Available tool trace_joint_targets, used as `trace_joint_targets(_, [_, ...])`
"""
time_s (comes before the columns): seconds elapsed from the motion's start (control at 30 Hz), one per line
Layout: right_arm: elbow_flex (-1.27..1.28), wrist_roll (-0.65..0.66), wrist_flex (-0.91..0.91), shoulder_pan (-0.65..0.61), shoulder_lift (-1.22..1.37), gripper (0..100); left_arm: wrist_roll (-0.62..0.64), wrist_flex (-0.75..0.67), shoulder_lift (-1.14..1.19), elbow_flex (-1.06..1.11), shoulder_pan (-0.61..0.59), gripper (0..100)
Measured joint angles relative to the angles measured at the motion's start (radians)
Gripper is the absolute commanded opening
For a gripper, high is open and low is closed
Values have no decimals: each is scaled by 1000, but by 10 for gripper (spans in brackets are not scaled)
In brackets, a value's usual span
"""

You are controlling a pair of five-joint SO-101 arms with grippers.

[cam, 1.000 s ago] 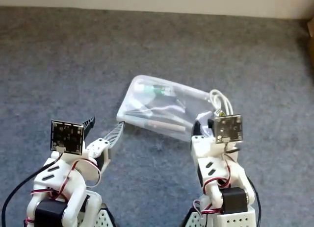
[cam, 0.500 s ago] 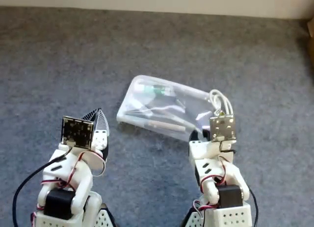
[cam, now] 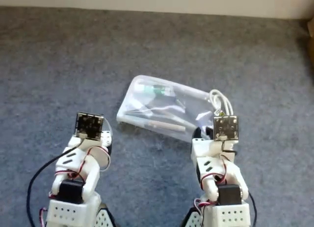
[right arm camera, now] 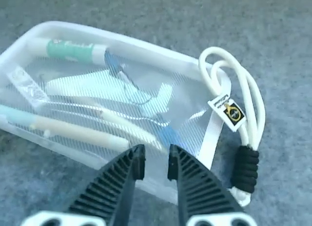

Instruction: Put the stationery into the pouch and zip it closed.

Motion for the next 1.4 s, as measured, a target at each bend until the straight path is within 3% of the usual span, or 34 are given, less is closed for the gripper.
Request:
trace_joint_targets(0.23, [0, 0, 186, 0, 0, 70, 0, 43, 0, 2, -104, 7])
trace_joint_targets(0.43, [0, 0, 327, 2, 0, 70, 0, 293, 0, 2, -104, 7])
trace_joint_targets(0.63, [0, 0, 347, 2, 0, 70, 0, 535, 0, 2, -110, 7])
trace_joint_targets(1.4, [0, 0, 347, 2, 0, 70, 0, 548, 0, 2, -110, 7])
